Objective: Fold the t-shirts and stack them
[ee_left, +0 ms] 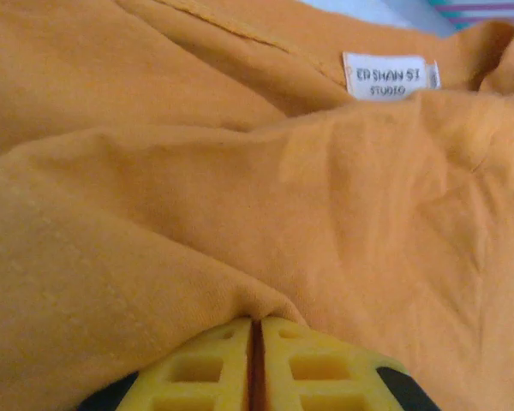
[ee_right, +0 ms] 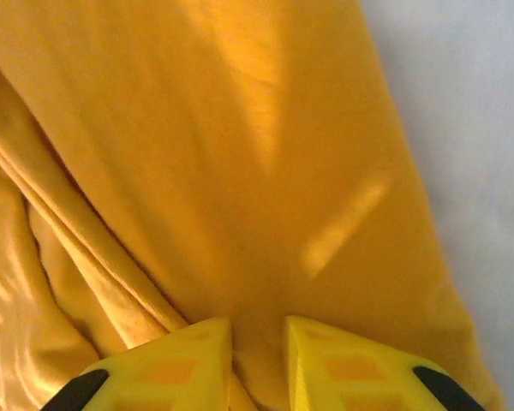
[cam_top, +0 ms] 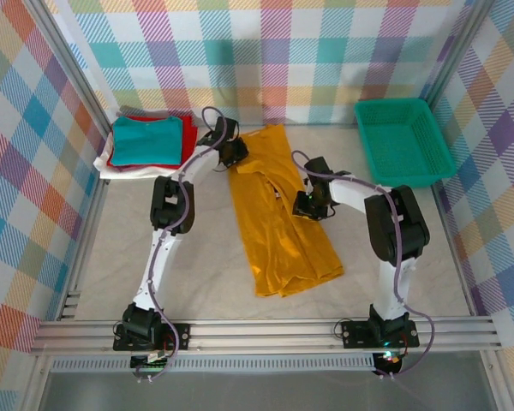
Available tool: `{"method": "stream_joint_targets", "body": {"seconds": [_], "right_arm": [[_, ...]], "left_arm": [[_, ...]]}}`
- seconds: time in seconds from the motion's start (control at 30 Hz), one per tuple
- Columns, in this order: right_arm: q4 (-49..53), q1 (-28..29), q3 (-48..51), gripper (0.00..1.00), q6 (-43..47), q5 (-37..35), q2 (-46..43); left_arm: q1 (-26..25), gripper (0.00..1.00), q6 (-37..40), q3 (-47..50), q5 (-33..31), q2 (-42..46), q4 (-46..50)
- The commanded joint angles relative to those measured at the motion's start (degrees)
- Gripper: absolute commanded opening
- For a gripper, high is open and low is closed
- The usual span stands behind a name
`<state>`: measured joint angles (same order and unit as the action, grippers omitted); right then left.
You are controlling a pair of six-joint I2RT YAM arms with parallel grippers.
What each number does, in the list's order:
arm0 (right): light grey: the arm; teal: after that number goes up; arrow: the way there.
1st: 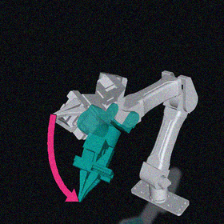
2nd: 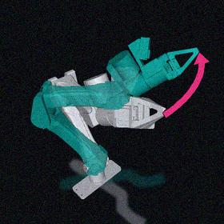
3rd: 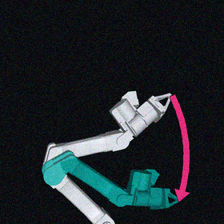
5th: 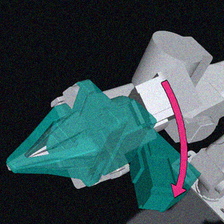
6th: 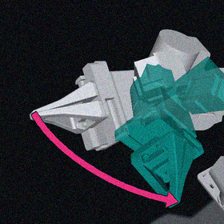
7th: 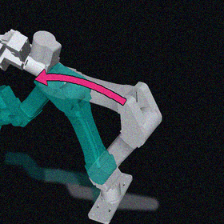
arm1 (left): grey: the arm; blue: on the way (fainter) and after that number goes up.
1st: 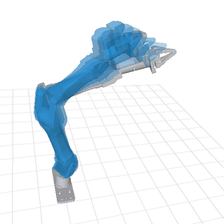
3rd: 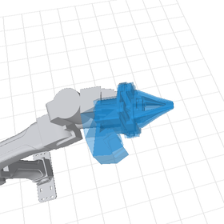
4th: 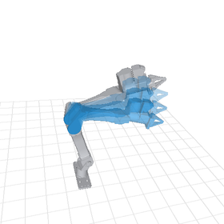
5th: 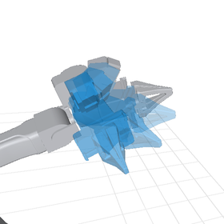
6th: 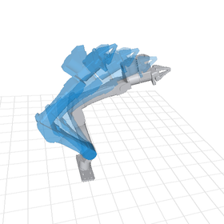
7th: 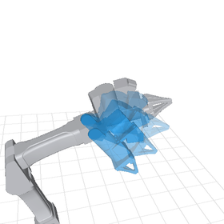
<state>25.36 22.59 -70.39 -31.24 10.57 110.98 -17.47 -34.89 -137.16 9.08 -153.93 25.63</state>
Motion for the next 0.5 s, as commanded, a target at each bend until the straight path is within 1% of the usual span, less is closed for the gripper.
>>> {"method": "stream_joint_targets", "body": {"seconds": [0.0, 0.07, 0.1, 0.2, 0.27, 0.33, 0.37, 0.4, 0.47], "right_arm": [[-8.76, 2.63, 5.89, 0.26, -11.60, 7.45, 1.80], [-11.22, 4.14, 5.08, 0.26, -13.73, 10.34, 3.00], [-11.26, 5.07, 3.72, 0.26, -14.45, 11.91, 3.75], [-12.23, 7.27, 1.23, 0.26, -17.27, 13.54, 3.85], [-12.45, 8.11, 0.43, 0.27, -18.23, 13.85, 3.08], [-10.48, 8.34, -0.83, 0.28, -17.33, 11.87, 2.35], [-8.57, 8.22, -1.62, 0.29, -16.21, 9.74, 2.07], [-6.35, 8.05, -2.66, 0.29, -14.83, 7.34, 2.05], [-4.43, 7.23, -3.39, 0.30, -13.30, 5.42, 2.02]], "left_arm": [[0.25, 0.12, -1.01, -11.95, 6.91, -9.58, 3.04], [0.25, 0.12, -1.43, -22.29, 9.34, -15.25, 3.83], [0.25, 0.12, -1.79, -24.87, 10.08, -16.94, 2.46], [0.47, 0.14, -1.37, -23.60, 11.13, -16.51, -4.52], [0.76, 0.14, 0.37, -23.50, 10.99, -15.39, -5.46], [1.25, 0.14, 1.38, -23.36, 10.92, -13.67, -4.25], [1.55, 0.15, 1.94, -23.35, 11.25, -12.41, -3.17], [1.94, 0.18, 2.86, -23.10, 11.20, -10.86, -1.77], [2.63, 0.27, 5.03, -21.42, 8.75, -7.07, 1.15]]}}
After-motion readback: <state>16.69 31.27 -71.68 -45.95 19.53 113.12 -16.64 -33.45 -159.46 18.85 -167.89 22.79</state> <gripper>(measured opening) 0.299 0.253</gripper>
